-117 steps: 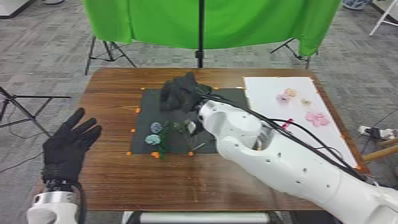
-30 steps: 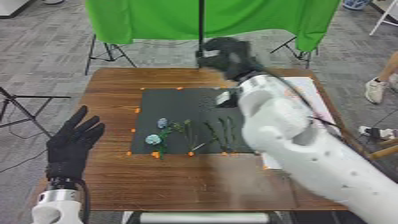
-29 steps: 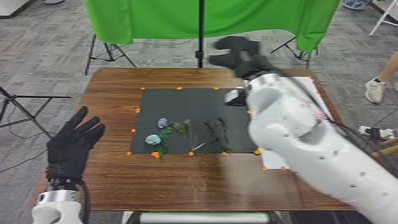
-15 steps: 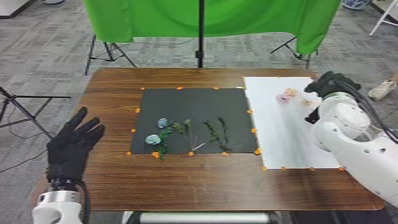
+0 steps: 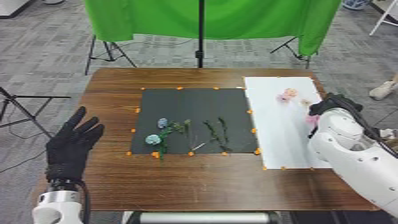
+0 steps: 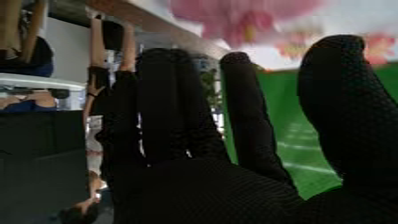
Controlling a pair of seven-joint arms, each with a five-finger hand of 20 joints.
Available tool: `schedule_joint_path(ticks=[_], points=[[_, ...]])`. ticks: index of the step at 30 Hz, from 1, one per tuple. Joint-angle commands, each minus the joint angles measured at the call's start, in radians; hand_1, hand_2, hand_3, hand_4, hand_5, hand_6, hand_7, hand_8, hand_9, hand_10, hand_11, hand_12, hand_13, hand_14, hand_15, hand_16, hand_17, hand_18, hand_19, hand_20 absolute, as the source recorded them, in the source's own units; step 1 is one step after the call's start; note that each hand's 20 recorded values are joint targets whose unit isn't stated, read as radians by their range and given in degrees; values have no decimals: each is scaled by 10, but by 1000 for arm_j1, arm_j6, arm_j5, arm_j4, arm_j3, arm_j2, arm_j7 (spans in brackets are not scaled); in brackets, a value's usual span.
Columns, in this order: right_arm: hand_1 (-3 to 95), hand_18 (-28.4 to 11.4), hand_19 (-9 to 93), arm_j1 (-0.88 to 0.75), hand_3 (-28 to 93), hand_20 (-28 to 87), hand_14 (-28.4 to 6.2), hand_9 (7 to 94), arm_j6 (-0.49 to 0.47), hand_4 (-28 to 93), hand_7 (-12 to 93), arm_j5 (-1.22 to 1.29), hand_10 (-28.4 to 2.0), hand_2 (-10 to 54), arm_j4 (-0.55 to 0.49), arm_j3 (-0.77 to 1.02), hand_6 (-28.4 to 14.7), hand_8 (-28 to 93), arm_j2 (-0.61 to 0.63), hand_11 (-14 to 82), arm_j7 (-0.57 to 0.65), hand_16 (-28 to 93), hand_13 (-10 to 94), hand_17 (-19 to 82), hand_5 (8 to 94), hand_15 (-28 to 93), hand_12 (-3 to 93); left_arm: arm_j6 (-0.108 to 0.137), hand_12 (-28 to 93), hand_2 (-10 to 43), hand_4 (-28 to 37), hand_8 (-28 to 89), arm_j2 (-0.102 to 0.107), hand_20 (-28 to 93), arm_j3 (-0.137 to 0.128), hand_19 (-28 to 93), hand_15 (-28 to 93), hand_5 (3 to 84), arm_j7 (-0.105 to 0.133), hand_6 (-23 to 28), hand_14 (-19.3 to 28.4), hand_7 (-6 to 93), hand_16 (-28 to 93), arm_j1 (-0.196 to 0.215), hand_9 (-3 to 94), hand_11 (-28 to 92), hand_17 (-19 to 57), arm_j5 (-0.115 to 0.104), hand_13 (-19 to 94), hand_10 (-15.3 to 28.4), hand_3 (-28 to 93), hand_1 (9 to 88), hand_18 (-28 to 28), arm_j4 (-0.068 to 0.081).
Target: Arrange flowers
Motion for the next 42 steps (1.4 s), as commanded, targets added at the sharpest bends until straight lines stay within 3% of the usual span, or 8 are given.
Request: schedule_joint_path(ticks=[1,5,8,9,12,19,26,42], points=[[343,-269,750,5,827,424,-192,526,32,-282,188,-63,-203,-94,38,-80,2,-139,-15,331,28,96,422,125,527,787,153,-5,108,71,-283,-76,-5,16,6,571,582,358,0,80,277,73,-109,2,335,244,-79,-5,214,199,809,195,284,6],[416,-256,800,26,788,420,-141,637,140,-282,242,-170,-164,-95,80,-165,6,-138,-11,372,41,147,548,205,634,778,163,-7,108,71,-283,-76,-5,17,7,571,582,358,-1,80,277,73,-109,-2,334,245,-79,-3,214,200,808,195,284,7],[526,-243,850,32,658,403,-100,792,220,-282,284,-233,-83,-95,89,-198,3,-19,-5,250,47,196,647,272,741,763,321,-6,108,71,-283,-76,-4,17,8,571,582,359,1,80,278,73,-109,-1,335,245,-79,-5,213,200,809,196,284,7],[536,-242,855,33,650,401,-94,807,242,-282,286,-251,-77,-95,89,-203,6,-12,-2,245,46,199,663,279,755,762,331,-7,107,71,-283,-76,-5,16,7,571,582,359,0,81,278,73,-109,-1,335,245,-79,-3,214,200,809,196,284,7],[588,-234,889,21,601,394,-61,890,301,-283,251,-283,-48,-95,61,-184,19,26,5,315,41,228,744,320,855,753,342,-4,107,71,-283,-76,-6,16,6,571,582,359,-4,81,277,73,-110,-1,334,244,-80,-4,214,199,809,196,284,7],[581,-234,898,67,641,395,-59,903,402,-283,235,-350,-52,-95,-93,-194,11,40,5,329,-25,238,759,326,875,753,348,-2,107,71,-283,-76,-3,17,1,571,584,359,-3,81,277,75,-109,8,334,243,-80,-7,214,200,809,196,284,4],[571,-236,902,192,667,400,-60,907,353,-283,226,-260,-59,-95,-201,-288,3,52,-132,321,-182,244,758,318,881,753,355,-2,108,72,-283,-76,-5,17,-4,572,584,360,-12,83,276,74,-110,4,335,245,-79,-2,213,201,809,197,284,3],[553,-222,884,381,687,420,-75,881,126,-283,237,-153,-69,-95,-26,-575,4,62,-459,386,-318,256,724,274,865,790,342,2,108,72,-283,-76,-1,16,-10,573,585,361,-34,84,278,76,-111,1,334,247,-80,3,214,201,811,199,284,-3]])
